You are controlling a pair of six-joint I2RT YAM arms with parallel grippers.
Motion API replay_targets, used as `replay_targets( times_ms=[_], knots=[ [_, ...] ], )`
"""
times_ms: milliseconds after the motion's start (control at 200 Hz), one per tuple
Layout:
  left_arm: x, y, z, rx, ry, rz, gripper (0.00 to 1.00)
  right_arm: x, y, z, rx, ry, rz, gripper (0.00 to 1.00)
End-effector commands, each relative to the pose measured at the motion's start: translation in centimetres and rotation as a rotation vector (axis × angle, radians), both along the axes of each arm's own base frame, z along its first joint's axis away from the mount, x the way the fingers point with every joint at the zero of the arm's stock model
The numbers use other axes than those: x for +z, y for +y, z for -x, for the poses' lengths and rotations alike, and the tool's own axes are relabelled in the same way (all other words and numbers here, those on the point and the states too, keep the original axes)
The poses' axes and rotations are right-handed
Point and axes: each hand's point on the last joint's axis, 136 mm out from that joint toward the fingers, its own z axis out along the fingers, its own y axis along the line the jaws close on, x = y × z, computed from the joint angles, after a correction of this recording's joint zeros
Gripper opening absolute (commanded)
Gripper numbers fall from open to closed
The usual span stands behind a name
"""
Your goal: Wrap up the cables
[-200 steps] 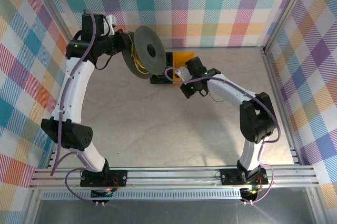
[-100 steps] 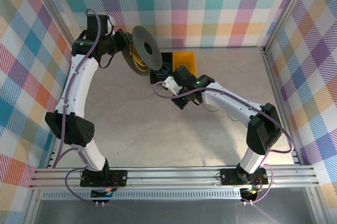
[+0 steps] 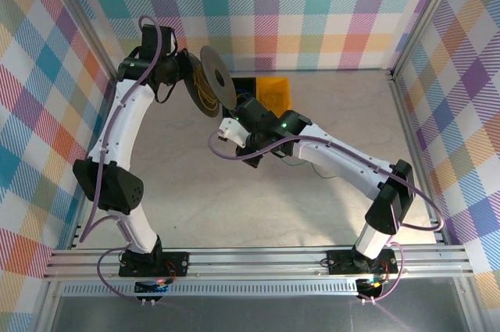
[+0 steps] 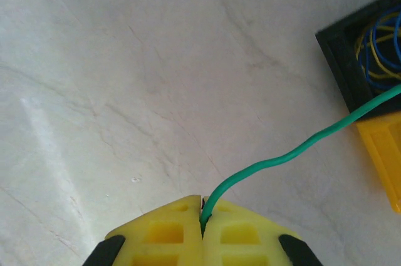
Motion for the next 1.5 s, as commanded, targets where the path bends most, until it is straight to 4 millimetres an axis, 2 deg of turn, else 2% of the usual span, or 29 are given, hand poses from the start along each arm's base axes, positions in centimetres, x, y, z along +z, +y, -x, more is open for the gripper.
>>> replay_targets(
  times_ms=[0, 265, 395, 620, 820, 1130, 1495],
  knots=[
    [1.5, -0.1, -1.0, 0.003, -0.076, -0.059, 0.0, 4.9, 1.1, 2.2, 0.105, -0.026, -0.11, 0.0],
    [-1.3, -2.1, 0.0, -0.079, -0.015, -0.178, 0.0, 11.4, 2.4, 2.8, 0.178, -0.116, -0.229, 0.0],
    [-1.9, -3.1, 0.9, -0.127, 0.005, -0.246, 0.0, 14.2, 2.7, 2.6, 0.202, -0.185, -0.277, 0.0],
    [-3.4, -5.1, 3.2, -0.236, 0.064, -0.385, 0.0, 17.4, 3.0, 1.1, 0.215, -0.328, -0.298, 0.0],
    [-4.0, -6.3, 5.4, -0.32, 0.092, -0.442, 0.0, 18.8, 2.4, -2.0, 0.168, -0.424, -0.287, 0.0],
    [-4.0, -6.6, 8.9, -0.42, 0.104, -0.487, 0.0, 20.1, -0.8, -7.2, 0.048, -0.474, -0.302, 0.0],
    [-3.7, -6.6, 11.4, -0.487, 0.105, -0.544, 0.0, 19.1, -2.6, -12.4, -0.063, -0.458, -0.311, 0.0]
  ],
)
